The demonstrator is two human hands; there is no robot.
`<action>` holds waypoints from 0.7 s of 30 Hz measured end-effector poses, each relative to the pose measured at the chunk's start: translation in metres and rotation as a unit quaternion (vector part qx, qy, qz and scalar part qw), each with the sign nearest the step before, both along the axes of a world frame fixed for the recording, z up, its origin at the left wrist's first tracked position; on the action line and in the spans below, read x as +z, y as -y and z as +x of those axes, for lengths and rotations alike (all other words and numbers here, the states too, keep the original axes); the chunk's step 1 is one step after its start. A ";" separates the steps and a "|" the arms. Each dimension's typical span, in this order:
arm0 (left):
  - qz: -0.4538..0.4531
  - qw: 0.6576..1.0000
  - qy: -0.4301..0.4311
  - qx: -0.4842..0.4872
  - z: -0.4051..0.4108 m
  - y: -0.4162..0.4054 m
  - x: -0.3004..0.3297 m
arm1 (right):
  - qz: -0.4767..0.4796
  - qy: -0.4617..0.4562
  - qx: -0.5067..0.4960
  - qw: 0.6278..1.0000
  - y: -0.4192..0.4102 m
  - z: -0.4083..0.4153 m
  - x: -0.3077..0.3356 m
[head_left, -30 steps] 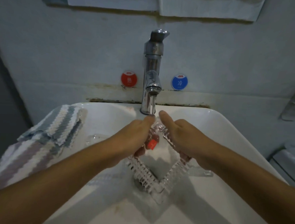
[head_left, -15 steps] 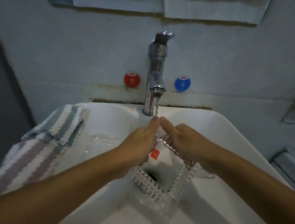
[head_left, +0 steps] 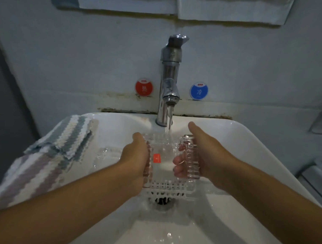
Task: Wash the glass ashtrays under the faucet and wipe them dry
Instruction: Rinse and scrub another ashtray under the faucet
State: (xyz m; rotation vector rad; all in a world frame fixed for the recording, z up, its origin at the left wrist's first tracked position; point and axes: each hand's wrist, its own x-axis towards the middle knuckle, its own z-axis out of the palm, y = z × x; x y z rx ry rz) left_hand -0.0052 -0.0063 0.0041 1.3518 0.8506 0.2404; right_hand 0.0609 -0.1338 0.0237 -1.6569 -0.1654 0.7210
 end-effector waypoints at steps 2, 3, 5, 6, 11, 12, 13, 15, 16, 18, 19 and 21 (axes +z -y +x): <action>-0.028 0.999 0.022 0.018 0.000 0.001 -0.001 | -0.012 0.007 -0.011 1.000 -0.001 -0.005 -0.001; -0.040 0.998 0.036 0.025 0.000 0.001 -0.001 | -0.021 0.022 -0.023 0.999 -0.002 -0.008 -0.001; -0.064 0.996 0.054 0.021 0.000 -0.001 -0.004 | -0.031 0.061 -0.060 0.996 -0.004 -0.011 -0.003; -0.075 0.996 0.055 0.006 0.001 -0.003 -0.006 | -0.044 0.084 -0.079 0.992 -0.005 -0.011 -0.004; -0.120 0.987 0.075 -0.078 0.005 -0.013 0.002 | -0.090 0.132 -0.080 0.984 -0.003 0.002 -0.004; -0.112 0.986 0.073 -0.101 0.005 -0.013 0.006 | -0.101 0.135 -0.067 0.983 0.000 0.006 -0.001; -0.097 0.985 0.068 -0.126 0.005 -0.014 0.009 | -0.112 0.142 -0.049 0.982 0.002 0.010 0.003; -0.069 0.981 0.048 -0.177 0.003 -0.014 0.015 | -0.135 0.162 -0.016 0.977 0.007 0.016 0.010; -0.048 0.978 0.036 -0.200 0.002 -0.014 0.017 | -0.147 0.174 -0.005 0.974 0.009 0.018 0.013; 0.045 0.974 0.018 -0.222 0.001 -0.010 0.018 | -0.171 0.203 0.010 0.964 0.011 0.020 0.015; 0.104 0.969 0.014 -0.224 0.001 -0.006 0.017 | -0.180 0.216 0.017 0.959 0.011 0.019 0.014; 0.185 0.958 0.018 -0.218 0.002 0.003 0.011 | -0.196 0.232 0.038 0.952 0.008 0.013 0.011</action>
